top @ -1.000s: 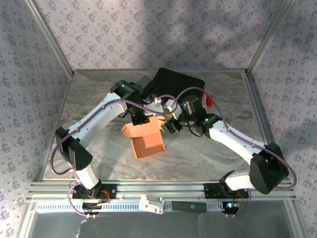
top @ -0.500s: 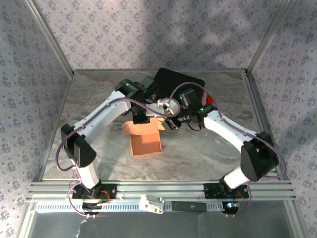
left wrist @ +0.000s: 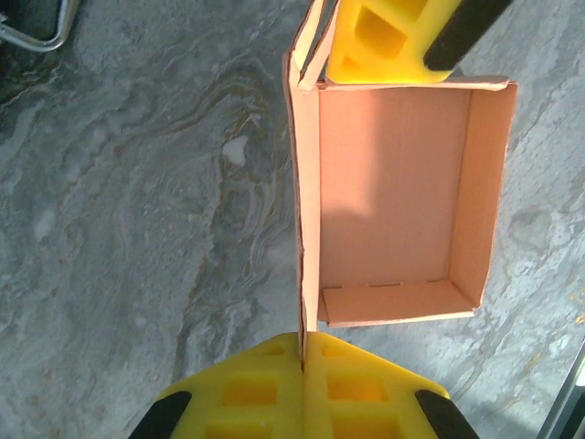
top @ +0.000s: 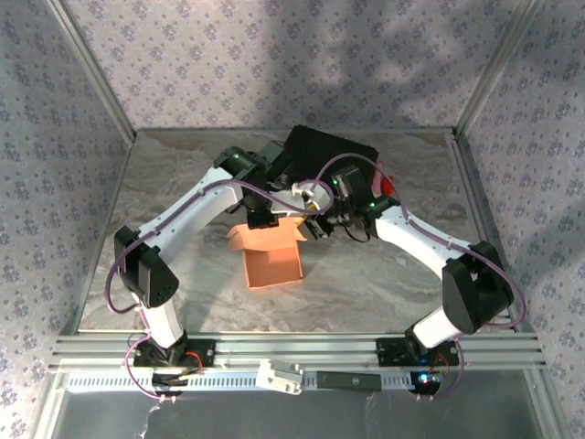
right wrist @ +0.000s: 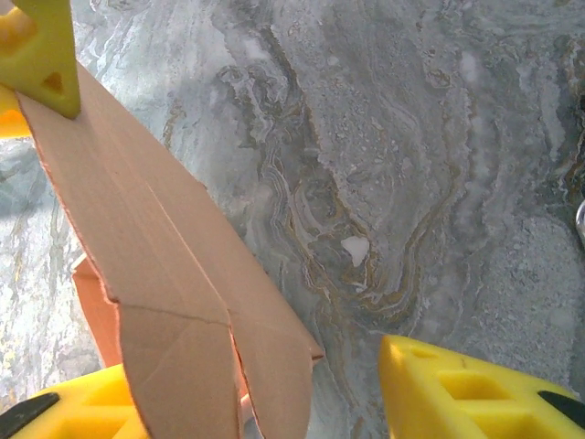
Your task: Fold the paper box
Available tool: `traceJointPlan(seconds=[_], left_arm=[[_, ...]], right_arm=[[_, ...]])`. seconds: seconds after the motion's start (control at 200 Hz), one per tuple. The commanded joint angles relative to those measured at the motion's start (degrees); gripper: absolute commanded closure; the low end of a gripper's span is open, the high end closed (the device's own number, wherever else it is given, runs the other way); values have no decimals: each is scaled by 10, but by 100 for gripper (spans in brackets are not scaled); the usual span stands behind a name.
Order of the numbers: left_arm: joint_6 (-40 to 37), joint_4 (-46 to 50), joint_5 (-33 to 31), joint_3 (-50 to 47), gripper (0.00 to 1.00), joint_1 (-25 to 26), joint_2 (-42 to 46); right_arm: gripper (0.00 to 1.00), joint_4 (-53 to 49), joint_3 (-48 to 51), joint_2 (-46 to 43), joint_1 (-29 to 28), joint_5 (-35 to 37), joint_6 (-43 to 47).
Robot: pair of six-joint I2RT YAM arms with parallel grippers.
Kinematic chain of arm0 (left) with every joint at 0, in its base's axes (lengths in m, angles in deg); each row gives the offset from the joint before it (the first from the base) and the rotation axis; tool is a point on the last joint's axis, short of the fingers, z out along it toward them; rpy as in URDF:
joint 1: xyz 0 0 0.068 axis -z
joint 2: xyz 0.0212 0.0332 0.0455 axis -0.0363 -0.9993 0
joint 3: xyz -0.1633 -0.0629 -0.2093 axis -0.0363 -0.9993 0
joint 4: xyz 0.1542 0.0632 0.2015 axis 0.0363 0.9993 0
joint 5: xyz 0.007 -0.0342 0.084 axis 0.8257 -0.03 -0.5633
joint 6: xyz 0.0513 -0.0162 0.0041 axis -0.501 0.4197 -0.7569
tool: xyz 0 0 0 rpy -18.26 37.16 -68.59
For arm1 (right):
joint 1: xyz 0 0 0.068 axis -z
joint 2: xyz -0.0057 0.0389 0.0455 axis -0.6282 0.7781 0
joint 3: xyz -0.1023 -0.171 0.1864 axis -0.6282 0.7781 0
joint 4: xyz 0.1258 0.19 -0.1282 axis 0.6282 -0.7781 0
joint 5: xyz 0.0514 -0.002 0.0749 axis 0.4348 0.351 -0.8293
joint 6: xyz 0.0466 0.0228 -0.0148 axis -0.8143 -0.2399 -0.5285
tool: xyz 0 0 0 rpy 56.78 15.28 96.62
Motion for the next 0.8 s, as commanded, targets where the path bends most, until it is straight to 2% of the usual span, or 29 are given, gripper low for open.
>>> traceJointPlan(seconds=[0.0,0.13,0.22,0.28,0.385,0.57,0.645,0.74,0.765,0.795], left_arm=[[-1,-37,17,-18,100,-11,10],[-1,-41,13,-20,99,-11,9],[3,-63,10,-34,84,-11,21],[4,-82,12,-48,78,-11,34],[11,-106,0,-66,71,-11,47],[46,-137,-1,-78,63,-18,80],[77,-129,9,-79,57,-29,95],[117,-103,25,-90,55,-59,114],[127,-96,31,-98,50,-70,118],[139,-88,36,-108,49,-81,122]], right_arm=[[48,33,21,-19,-8,-28,5],[51,44,29,-16,-16,-20,15],[55,33,23,-9,-17,-19,19],[59,27,19,-5,-18,-17,22],[63,31,22,-5,-21,-17,22],[63,32,20,-2,-28,-14,21],[63,30,19,0,-29,-12,23],[63,28,18,2,-29,-7,27],[63,27,16,2,-30,-7,28],[63,25,15,5,-31,-7,29]])
